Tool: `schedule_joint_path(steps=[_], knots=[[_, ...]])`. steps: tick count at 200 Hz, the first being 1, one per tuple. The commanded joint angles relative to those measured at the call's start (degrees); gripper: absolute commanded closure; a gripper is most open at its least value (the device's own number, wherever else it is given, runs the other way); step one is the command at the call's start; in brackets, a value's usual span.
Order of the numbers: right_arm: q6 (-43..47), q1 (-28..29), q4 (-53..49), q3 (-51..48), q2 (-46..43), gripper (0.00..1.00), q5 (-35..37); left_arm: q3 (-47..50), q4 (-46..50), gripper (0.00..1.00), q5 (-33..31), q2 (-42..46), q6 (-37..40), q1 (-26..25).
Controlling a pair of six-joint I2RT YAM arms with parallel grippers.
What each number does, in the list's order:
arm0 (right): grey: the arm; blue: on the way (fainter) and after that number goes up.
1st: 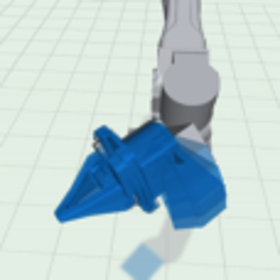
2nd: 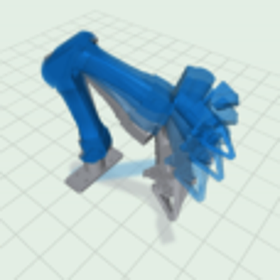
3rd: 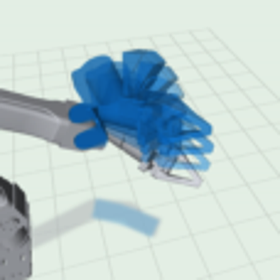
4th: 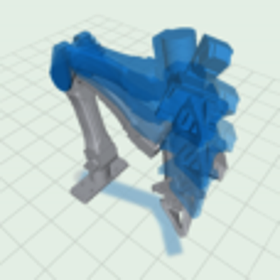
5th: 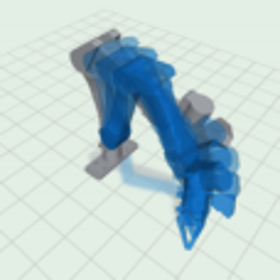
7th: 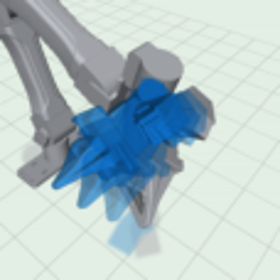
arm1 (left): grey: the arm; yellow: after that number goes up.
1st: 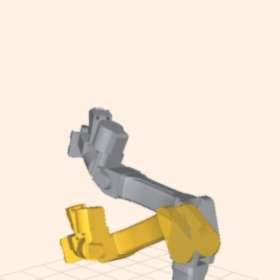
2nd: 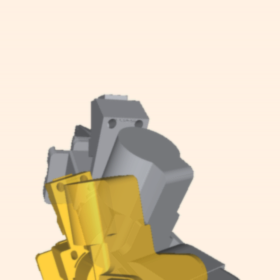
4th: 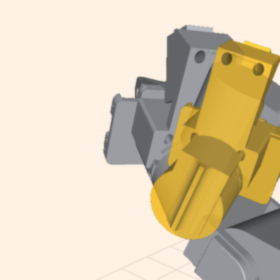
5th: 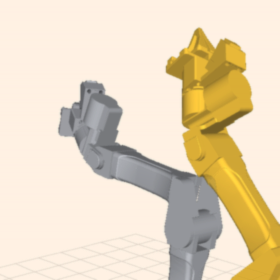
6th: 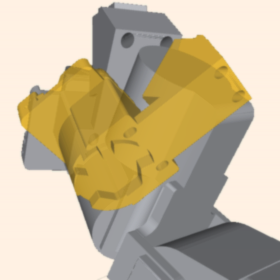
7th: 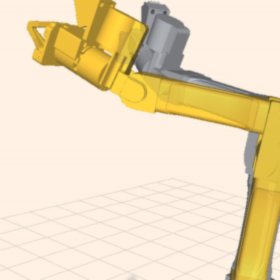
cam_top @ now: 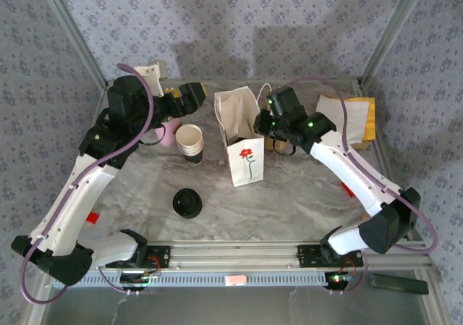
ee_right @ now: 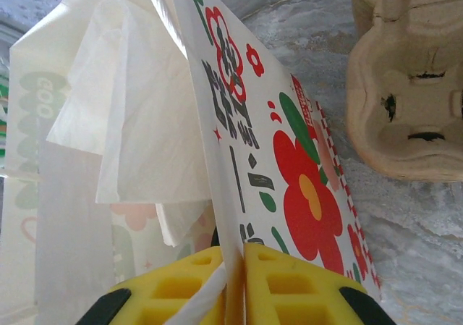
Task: Pack the takeout coffee
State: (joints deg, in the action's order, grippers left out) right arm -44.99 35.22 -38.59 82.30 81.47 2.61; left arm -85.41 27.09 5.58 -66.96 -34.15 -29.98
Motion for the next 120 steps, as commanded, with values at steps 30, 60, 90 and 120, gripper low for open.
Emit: schedule_joint_path(steps=[30, 60, 90, 120], knots=[[-5.45, 2.82, 3.88, 0.93, 3.42, 0.83, 3.72, 0.63, -1.98, 0.00, 1.55, 1.74, -0.48, 0.68], [-5.81, 3.97, 5.55, 2.39, 5.25, 0.81, 4.22, 0.79, -1.76, 0.00, 1.62, 2.08, -0.21, 0.65], [-4.34, 4.59, 4.40, 3.54, 5.39, 0.71, 5.78, 0.43, -1.43, 0.00, 1.32, 2.11, 0.27, 0.75], [-2.16, 4.67, 1.53, 3.22, 2.35, 0.57, 7.79, -1.23, -0.19, 0.00, 0.42, 2.10, 1.65, 0.86]])
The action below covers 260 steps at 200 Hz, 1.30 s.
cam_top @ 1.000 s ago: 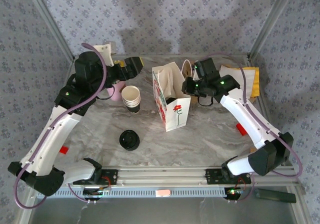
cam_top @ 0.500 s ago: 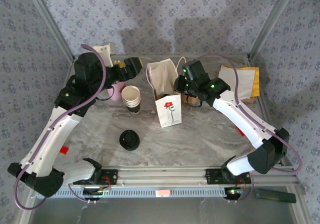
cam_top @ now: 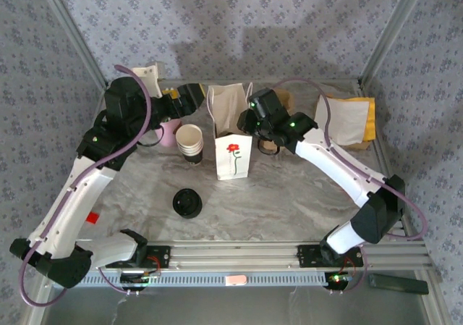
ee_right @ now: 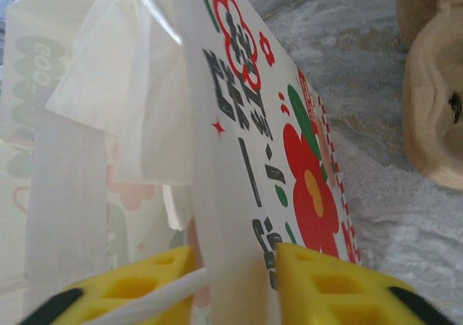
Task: Pack the takeout coffee
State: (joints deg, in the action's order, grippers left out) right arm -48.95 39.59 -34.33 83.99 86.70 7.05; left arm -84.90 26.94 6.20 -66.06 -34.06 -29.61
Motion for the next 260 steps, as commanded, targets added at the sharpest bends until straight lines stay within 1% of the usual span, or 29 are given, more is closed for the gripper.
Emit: schedule_joint_path(steps=[1, 20, 40, 45, 48, 57, 74, 93, 111, 116, 135, 150, 158, 172, 183, 189, 203, 213, 227, 239, 260], knots=[[1.91, 0.26, -2.84, 1.49, -3.08, 0.57, 3.38, -1.79, 0.05, 0.00, -0.25, 1.20, 1.60, 0.46], [5.87, 0.22, -3.79, 1.36, -6.48, 0.47, 4.63, -3.41, 1.75, 0.00, -1.93, 1.60, 3.88, 0.44], [11.86, -0.32, -4.78, 1.78, -10.61, 0.41, 4.46, -4.04, 3.54, 0.00, -5.22, 2.87, 7.17, 0.43], [12.47, -0.53, -5.04, 1.72, -11.67, 0.40, 4.31, -4.04, 4.03, 0.00, -6.56, 3.23, 8.05, 0.43], [14.64, -0.69, -5.23, 1.78, -12.44, 0.39, 4.15, -4.00, 4.34, 0.00, -7.46, 3.52, 8.50, 0.44], [17.34, -1.47, -5.95, 1.80, -14.55, 0.39, 4.03, -3.75, 5.18, 0.00, -10.67, 4.44, 9.83, 0.43], [22.44, -4.23, -6.82, 0.71, -18.80, 0.39, 4.03, -2.13, 5.84, 0.00, -18.25, 6.53, 11.61, 0.46], [28.25, -9.82, -5.49, -3.97, -24.74, 0.39, 4.11, 3.01, 3.97, 0.00, -27.34, 9.40, 14.43, 0.48], [33.19, -17.01, -0.44, -12.93, -31.19, 0.36, 4.20, 10.14, 0.74, 0.00, -36.25, 12.05, 18.09, 1.10], [34.61, -18.97, 2.77, -16.82, -32.99, 0.35, 4.34, 12.59, -0.51, 0.00, -38.38, 12.73, 19.20, 1.48], [39.51, -26.33, 11.94, -29.63, -39.05, 0.33, 6.58, 22.29, -4.65, 0.00, -42.45, 14.36, 22.26, 4.46], [42.65, -30.90, 18.23, -38.70, -42.20, 0.30, 8.57, 29.88, -6.76, 0.00, -43.21, 14.90, 22.83, 8.39], [44.35, -32.84, 21.16, -43.07, -43.45, 0.29, 8.16, 33.85, -7.66, 0.00, -44.24, 15.15, 21.98, 10.76], [45.86, -35.29, 26.18, -49.79, -44.66, 0.25, 7.01, 41.26, -11.21, 0.00, -42.88, 16.12, 21.64, 15.89], [45.18, -36.57, 29.97, -54.25, -45.02, 0.23, 6.98, 47.60, -17.33, 0.00, -39.42, 17.40, 22.64, 19.72], [44.74, -37.12, 32.47, -56.67, -44.98, 0.22, 6.73, 51.07, -21.33, 0.00, -36.32, 18.13, 23.69, 21.51], [44.29, -38.11, 40.42, -62.21, -44.02, 0.21, 6.05, 58.68, -30.95, 0.00, -33.45, 18.69, 25.80, 24.10], [44.29, -38.48, 46.70, -65.44, -42.36, 0.20, 6.22, 60.55, -32.90, 0.00, -31.78, 17.46, 25.60, 26.04], [44.21, -38.87, 53.63, -68.06, -38.66, 0.20, 5.91, 62.27, -36.12, 0.00, -30.37, 14.93, 24.05, 27.47], [44.11, -38.90, 57.07, -68.29, -34.64, 0.20, 4.67, 63.78, -40.94, 0.00, -28.51, 12.21, 23.72, 27.79], [44.65, -38.91, 61.79, -66.95, -27.02, 0.20, 2.54, 64.53, -46.90, 0.00, -26.09, 4.87, 24.51, 28.10]])
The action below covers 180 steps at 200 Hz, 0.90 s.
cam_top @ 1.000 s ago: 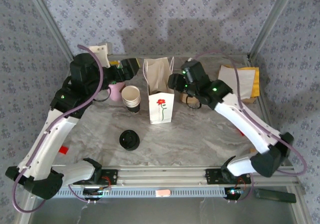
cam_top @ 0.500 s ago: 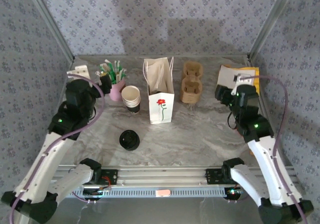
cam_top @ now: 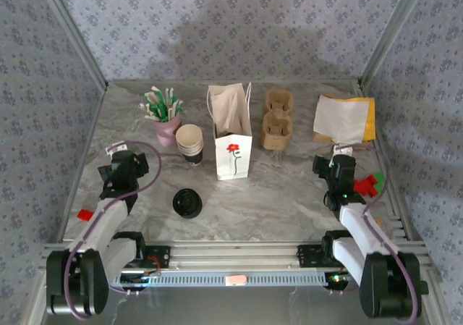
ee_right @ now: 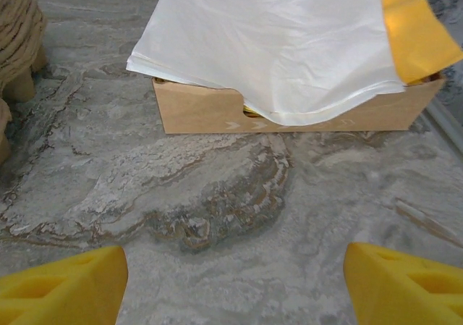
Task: Pack the takeout coffee
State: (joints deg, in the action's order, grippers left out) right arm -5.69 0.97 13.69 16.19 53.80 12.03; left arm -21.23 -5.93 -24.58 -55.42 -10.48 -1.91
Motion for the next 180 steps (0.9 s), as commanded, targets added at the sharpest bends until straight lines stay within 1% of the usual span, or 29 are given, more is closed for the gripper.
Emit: schedule_joint_path(steps=[1, 23, 31, 45, 73, 82, 89, 94, 98, 106, 113, 123, 140, 151, 156, 168, 180], knots=[[1.48, -0.28, 14.06, 0.90, 6.23, 0.20, -2.54, 0.90, -14.42, 0.00, 4.74, -6.07, 0.96, 0.41], [4.18, -0.40, 20.35, 1.67, 12.33, 0.20, -3.93, 1.09, -20.84, 0.00, 6.21, -12.72, 1.31, 0.42], [4.82, -0.45, 22.24, 1.81, 13.79, 0.19, -4.60, -0.25, -20.82, 0.00, 7.01, -14.65, 1.91, 0.42], [5.54, -0.69, 25.09, 2.37, 16.13, 0.19, -6.32, -1.48, -24.01, 0.00, 8.39, -18.04, 2.82, 0.90], [8.32, -0.99, 27.38, 3.72, 20.68, 0.18, -9.07, -5.89, -27.57, 0.00, 12.63, -25.29, 5.26, 2.09], [8.60, -1.30, 28.87, 3.81, 21.99, 0.18, -9.95, -7.04, -28.97, 0.00, 13.82, -27.86, 6.46, 2.22], [8.35, -1.72, 28.58, 4.35, 22.88, 0.18, -10.72, -8.18, -28.59, 0.00, 14.45, -29.90, 6.42, 2.36], [8.19, -2.03, 28.35, 4.58, 23.43, 0.17, -11.46, -8.10, -30.11, 0.00, 15.02, -31.21, 6.79, 2.43], [8.22, -2.31, 28.63, 4.61, 23.93, 0.17, -12.06, -8.07, -30.90, 0.00, 15.23, -31.54, 7.09, 2.34], [8.36, -2.62, 29.84, 4.37, 24.91, 0.17, -13.02, -8.20, -28.81, 0.00, 15.53, -30.69, 7.05, 2.31], [8.52, -2.70, 31.37, 3.90, 25.75, 0.17, -13.55, -7.03, -31.72, 0.00, 16.23, -30.84, 7.29, 2.35], [8.61, -2.73, 33.54, 2.93, 27.39, 0.16, -13.85, -6.41, -32.13, 0.00, 18.29, -30.66, 7.69, 2.53], [9.21, -2.73, 41.77, 0.37, 31.37, 0.16, -15.08, -6.35, -32.38, 0.00, 21.82, -30.85, 7.79, 3.53], [8.59, -2.53, 48.26, -0.45, 35.11, 0.15, -15.13, -5.01, -34.83, 0.00, 23.63, -31.40, 8.30, 3.80], [8.22, -2.53, 46.76, 0.09, 34.89, 0.15, -15.55, -4.22, -36.91, 0.00, 24.31, -32.08, 8.81, 3.83], [9.03, -2.82, 36.77, 3.67, 32.78, 0.14, -14.76, -3.13, -39.04, 0.00, 23.78, -32.37, 8.72, 3.71], [8.39, -2.84, 35.97, 4.89, 34.08, 0.13, -15.46, -3.03, -39.36, 0.00, 23.49, -32.46, 8.77, 3.51]])
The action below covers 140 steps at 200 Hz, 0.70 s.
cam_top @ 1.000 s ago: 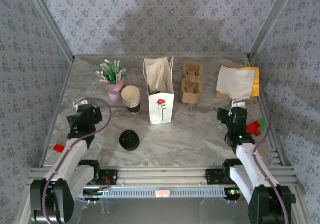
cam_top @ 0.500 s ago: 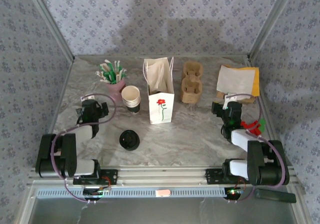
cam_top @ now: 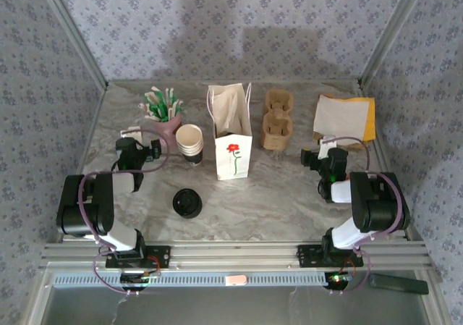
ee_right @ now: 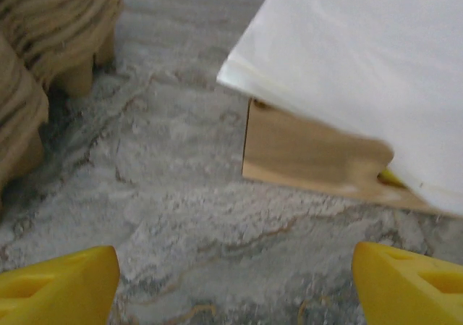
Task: Pack the takeout coffee
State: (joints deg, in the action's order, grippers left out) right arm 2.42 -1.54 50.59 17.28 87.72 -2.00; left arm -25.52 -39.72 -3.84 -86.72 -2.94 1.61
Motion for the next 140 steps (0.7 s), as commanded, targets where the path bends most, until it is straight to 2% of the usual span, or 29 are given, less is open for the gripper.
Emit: schedule_joint_path(steps=[1, 14, 27, 140], knots=[[0.17, -0.36, -1.02, 3.85, 0.16, 0.13, -1.34, 1.26, -5.64, 0.00, 2.76, -1.21, 1.25, 0.03], [-0.75, -1.02, -4.32, 5.08, -0.23, 0.08, -0.44, 1.51, -6.23, 0.00, 2.36, -1.35, 1.33, -0.18], [-0.75, -1.27, -2.95, 4.80, 0.08, 0.00, -0.63, 1.46, -6.24, 0.00, 2.29, -1.36, 1.42, -0.20], [-0.57, -1.09, -3.29, 5.03, -0.05, 0.00, 0.17, 1.61, -6.51, 0.00, 2.17, -1.26, 1.36, -0.32]])
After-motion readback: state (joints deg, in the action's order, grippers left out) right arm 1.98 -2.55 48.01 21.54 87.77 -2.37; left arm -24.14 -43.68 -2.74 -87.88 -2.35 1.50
